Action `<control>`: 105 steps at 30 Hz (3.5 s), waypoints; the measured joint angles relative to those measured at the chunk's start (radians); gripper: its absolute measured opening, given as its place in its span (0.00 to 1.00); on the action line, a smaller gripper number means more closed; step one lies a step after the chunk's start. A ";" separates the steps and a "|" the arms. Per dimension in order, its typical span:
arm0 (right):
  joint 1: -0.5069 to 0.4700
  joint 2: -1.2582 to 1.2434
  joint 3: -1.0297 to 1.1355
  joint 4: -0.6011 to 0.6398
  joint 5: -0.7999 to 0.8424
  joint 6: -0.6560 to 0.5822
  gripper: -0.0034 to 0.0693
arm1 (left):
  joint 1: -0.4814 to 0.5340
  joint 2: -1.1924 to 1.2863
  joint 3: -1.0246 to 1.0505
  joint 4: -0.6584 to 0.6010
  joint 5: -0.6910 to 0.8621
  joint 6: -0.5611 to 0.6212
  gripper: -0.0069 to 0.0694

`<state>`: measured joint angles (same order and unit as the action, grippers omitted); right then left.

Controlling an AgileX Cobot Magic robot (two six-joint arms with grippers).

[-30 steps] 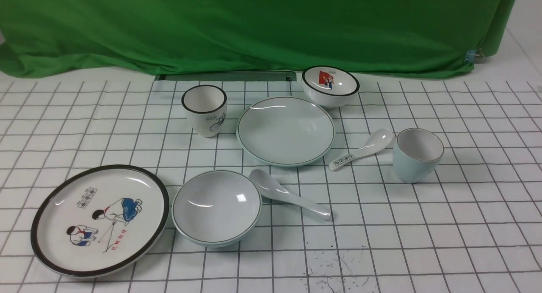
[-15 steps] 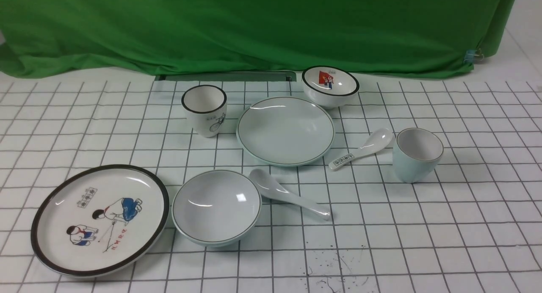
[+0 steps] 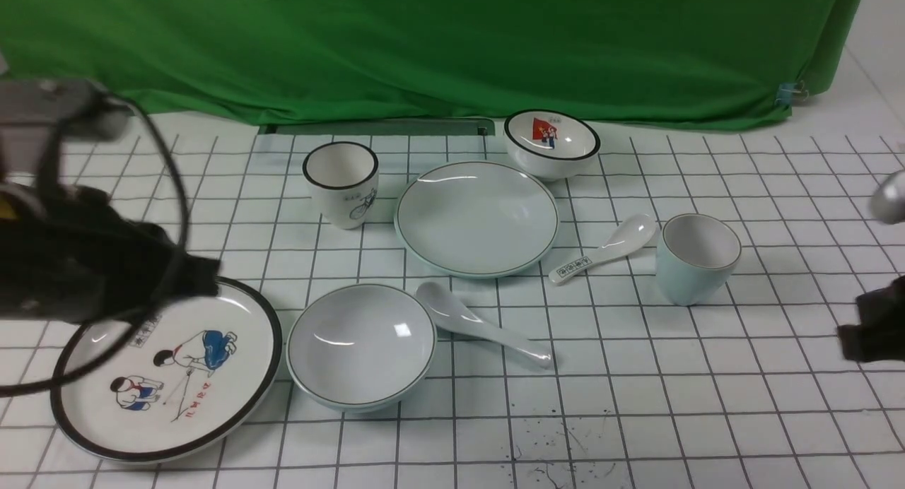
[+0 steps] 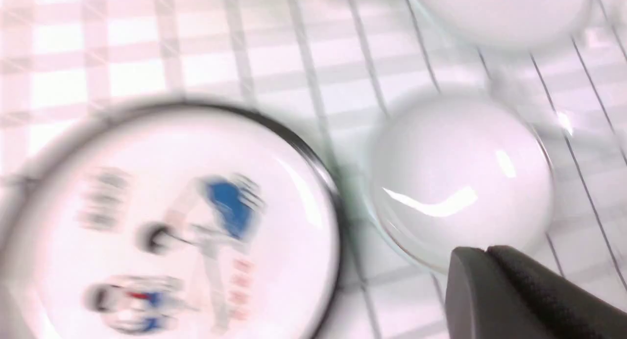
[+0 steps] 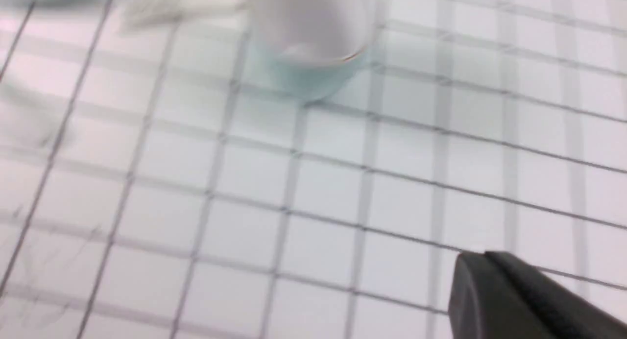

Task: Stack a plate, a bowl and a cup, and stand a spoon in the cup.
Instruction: Use the left arm to grab a blue rice bowl, then use the left arm to put the blue rice bowl into the blue large plate in the middle, then use the right arm to grab a blue teacup

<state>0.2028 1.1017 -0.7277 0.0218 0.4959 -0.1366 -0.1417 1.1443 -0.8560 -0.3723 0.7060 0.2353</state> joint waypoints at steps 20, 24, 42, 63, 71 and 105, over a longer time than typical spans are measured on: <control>0.303 0.296 -0.133 0.081 0.211 -0.125 0.06 | -0.197 0.638 -0.362 0.323 0.078 -0.174 0.76; 0.303 0.296 -0.133 0.082 0.210 -0.125 0.06 | -0.197 0.703 -0.362 0.347 0.068 -0.174 0.66; 0.303 0.296 -0.133 0.083 0.161 -0.123 0.07 | -0.197 0.603 -0.602 0.208 0.051 -0.095 0.08; 0.303 0.298 -0.133 0.085 0.084 -0.123 0.07 | -0.197 1.073 -0.925 0.187 -0.234 -0.134 0.08; 0.303 0.298 -0.133 0.086 0.082 -0.122 0.07 | -0.197 1.079 -0.931 0.227 -0.245 -0.154 0.10; -0.022 0.708 -0.698 0.068 0.231 -0.037 0.48 | -0.198 0.169 -0.448 -0.035 -0.037 0.074 0.26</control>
<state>0.1813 1.8092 -1.4254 0.0900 0.7273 -0.1735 -0.3401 1.3137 -1.3039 -0.4070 0.6689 0.3093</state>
